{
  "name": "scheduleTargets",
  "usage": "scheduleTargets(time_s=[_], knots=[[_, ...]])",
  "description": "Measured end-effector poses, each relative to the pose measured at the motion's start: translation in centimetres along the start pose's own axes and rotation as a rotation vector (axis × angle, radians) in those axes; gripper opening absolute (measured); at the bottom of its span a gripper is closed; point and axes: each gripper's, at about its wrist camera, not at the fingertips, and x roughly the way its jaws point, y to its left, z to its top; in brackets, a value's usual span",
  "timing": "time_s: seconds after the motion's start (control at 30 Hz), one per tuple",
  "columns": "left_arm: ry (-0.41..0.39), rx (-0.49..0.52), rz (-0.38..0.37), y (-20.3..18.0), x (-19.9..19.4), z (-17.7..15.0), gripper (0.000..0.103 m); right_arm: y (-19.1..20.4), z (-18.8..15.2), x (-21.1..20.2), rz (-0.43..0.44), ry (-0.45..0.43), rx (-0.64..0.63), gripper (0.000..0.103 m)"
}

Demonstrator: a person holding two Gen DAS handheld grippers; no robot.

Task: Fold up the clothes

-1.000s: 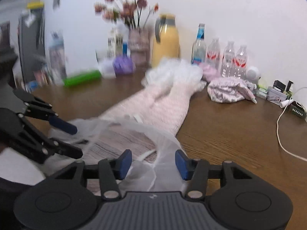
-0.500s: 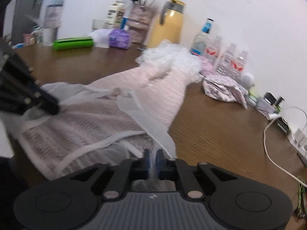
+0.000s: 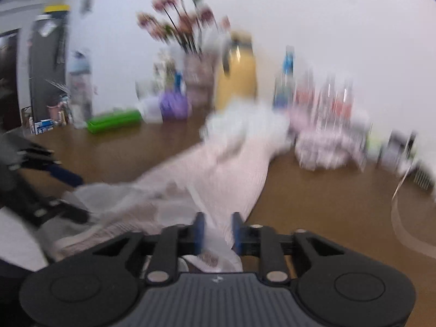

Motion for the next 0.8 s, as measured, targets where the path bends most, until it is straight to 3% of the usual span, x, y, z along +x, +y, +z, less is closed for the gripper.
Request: scheduleTargets(time_s=[0.1, 0.17, 0.23, 0.37, 0.4, 0.53, 0.57, 0.6, 0.63, 0.67, 0.73, 0.8], knots=[[-0.028, 0.059, -0.05, -0.2, -0.9, -0.8, 0.072, 0.9, -0.9, 0.6, 0.05, 0.076, -0.059, 0.01], [-0.047, 0.099, -0.083, -0.4, -1.5, -1.3, 0.072, 1.5, -1.4, -0.9, 0.033, 0.078, -0.11, 0.013], [-0.066, 0.139, -0.116, -0.5, -2.0, -1.8, 0.072, 1.5, -1.8, -3.6, 0.052, 0.025, -0.12, 0.019], [-0.103, 0.218, -0.182, -0.8, -3.2, -2.8, 0.077, 1.6, -3.6, -7.8, 0.27, -0.056, -0.136, 0.032], [-0.113, 0.238, -0.199, -0.9, -3.5, -3.0, 0.077, 2.0, -3.9, -7.8, 0.283, -0.04, -0.165, 0.038], [-0.13, 0.326, -0.247, -1.3, -4.2, -4.1, 0.075, 3.2, -5.3, -6.6, 0.261, 0.072, -0.284, 0.033], [-0.116, 0.347, -0.248, -1.4, -3.9, -4.4, 0.068, 3.1, -5.5, -6.6, 0.277, 0.08, -0.282, 0.025], [-0.105, 0.355, -0.258, -1.3, -3.7, -4.7, 0.062, 3.0, -5.7, -6.7, 0.294, 0.088, -0.28, 0.01], [-0.096, 0.36, -0.269, -1.2, -3.5, -4.9, 0.048, 2.9, -5.9, -6.8, 0.296, 0.09, -0.277, 0.004], [-0.079, 0.364, -0.27, -1.1, -3.2, -5.0, 0.028, 2.9, -5.9, -6.9, 0.291, 0.091, -0.278, 0.002], [-0.051, 0.379, -0.268, -1.0, -2.9, -4.9, 0.007, 2.6, -5.2, -7.1, 0.324, 0.075, -0.277, 0.0], [-0.068, 0.401, -0.27, -0.6, -3.5, -4.3, 0.003, 2.1, -4.2, -7.9, 0.378, 0.043, -0.263, 0.0]])
